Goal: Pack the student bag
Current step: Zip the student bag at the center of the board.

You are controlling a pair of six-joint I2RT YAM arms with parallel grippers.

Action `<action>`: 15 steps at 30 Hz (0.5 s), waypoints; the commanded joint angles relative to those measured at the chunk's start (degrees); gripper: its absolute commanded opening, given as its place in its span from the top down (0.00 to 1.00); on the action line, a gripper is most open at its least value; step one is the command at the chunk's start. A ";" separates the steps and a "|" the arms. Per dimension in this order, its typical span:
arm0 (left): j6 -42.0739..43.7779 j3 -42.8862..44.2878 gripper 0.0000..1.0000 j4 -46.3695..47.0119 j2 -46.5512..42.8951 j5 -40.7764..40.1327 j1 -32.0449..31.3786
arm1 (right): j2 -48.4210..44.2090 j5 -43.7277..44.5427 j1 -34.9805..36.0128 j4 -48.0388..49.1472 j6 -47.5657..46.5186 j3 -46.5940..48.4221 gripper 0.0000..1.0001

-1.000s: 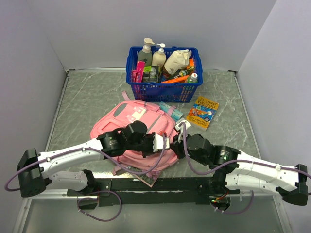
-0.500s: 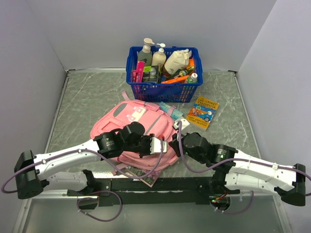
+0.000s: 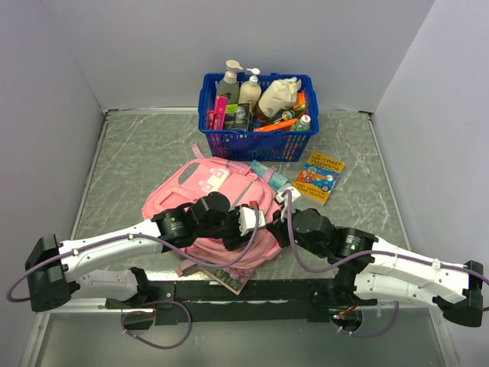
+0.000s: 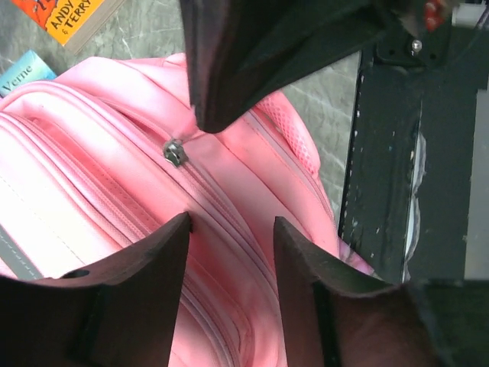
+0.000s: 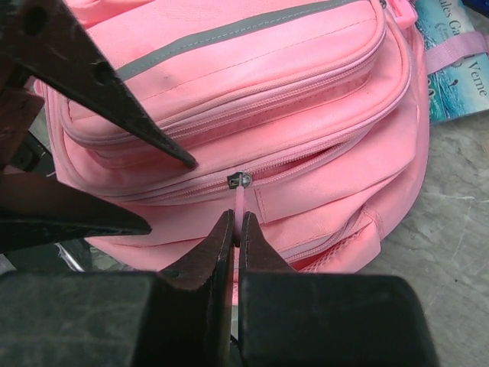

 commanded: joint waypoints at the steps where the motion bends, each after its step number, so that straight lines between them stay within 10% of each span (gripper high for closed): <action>1: -4.67 -1.33 0.53 4.10 2.31 -3.10 -0.32 | -2.48 -1.08 -0.08 4.96 -0.05 0.66 1.00; 8: -1.95 -0.81 0.99 4.46 3.64 -6.98 -0.76 | -1.78 -0.91 -0.26 5.67 0.30 0.14 1.00; 15: 11.57 6.56 0.99 -8.97 1.00 0.92 -0.67 | 0.51 3.75 -0.87 4.35 -0.49 0.48 1.00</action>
